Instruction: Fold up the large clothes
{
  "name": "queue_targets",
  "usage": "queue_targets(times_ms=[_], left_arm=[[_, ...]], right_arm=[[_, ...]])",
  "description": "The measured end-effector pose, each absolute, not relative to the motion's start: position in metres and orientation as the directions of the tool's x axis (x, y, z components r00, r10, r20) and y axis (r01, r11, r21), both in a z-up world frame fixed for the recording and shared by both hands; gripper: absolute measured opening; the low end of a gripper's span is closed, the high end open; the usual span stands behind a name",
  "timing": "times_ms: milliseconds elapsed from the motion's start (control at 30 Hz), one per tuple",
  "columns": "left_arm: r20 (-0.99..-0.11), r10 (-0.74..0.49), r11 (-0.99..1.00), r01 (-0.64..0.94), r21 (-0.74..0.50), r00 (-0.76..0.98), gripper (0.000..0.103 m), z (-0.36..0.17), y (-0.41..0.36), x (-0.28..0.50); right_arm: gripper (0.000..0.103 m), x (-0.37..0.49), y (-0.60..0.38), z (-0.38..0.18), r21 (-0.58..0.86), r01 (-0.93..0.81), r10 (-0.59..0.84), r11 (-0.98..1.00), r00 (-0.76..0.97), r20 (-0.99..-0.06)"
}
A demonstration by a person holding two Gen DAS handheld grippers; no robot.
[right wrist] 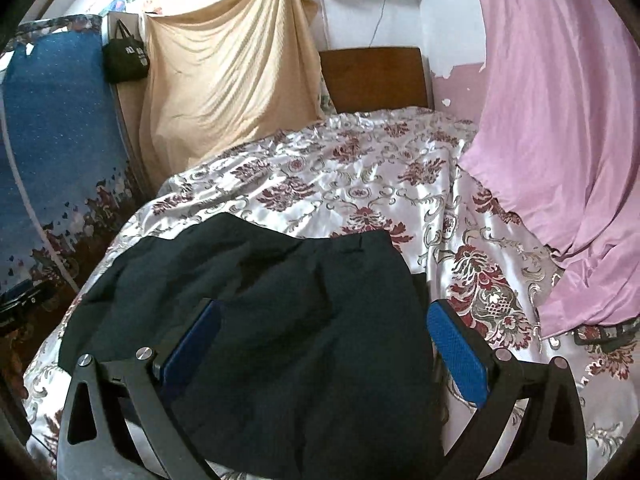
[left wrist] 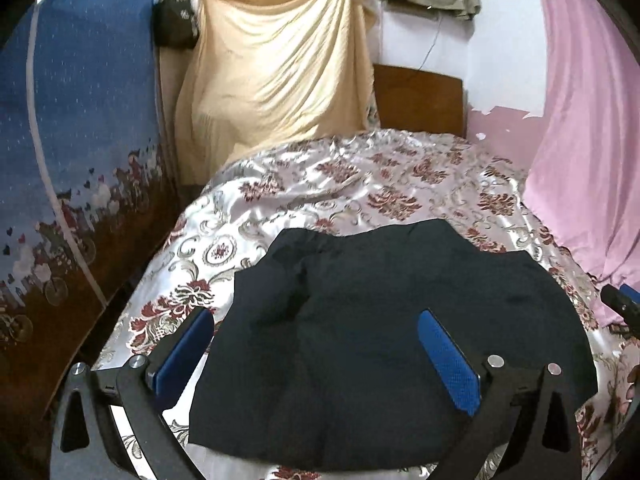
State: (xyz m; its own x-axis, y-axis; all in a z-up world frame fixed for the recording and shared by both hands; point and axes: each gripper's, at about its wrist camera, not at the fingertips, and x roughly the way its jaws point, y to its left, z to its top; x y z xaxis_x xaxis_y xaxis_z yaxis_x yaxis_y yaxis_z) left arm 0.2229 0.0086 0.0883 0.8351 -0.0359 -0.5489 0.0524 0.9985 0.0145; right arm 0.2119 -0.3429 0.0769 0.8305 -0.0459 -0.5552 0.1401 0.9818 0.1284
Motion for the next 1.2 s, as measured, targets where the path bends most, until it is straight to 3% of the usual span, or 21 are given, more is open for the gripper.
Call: queue_targets(times_ms=[233, 800, 1200], left_arm=[[-0.46, -0.033, 0.995, 0.07, 0.064, 0.887, 0.103, 0.103, -0.007, 0.174], [-0.362, -0.06, 0.996, 0.079, 0.039, 0.93, 0.103, 0.107, -0.004, 0.094], [-0.316, -0.047, 0.998, 0.058, 0.027, 0.947, 0.103, 0.099, 0.011, 0.049]], right_arm=[[0.102, 0.17, -0.322, 0.092, 0.142, 0.104, -0.018, 0.984, 0.862, -0.507], [0.102, 0.073, -0.268, 0.114, 0.094, 0.046, -0.008, 0.994, 0.93, -0.367], [0.102, 0.032, -0.243, 0.109, 0.089, 0.03, 0.0, 0.996, 0.946, -0.325]])
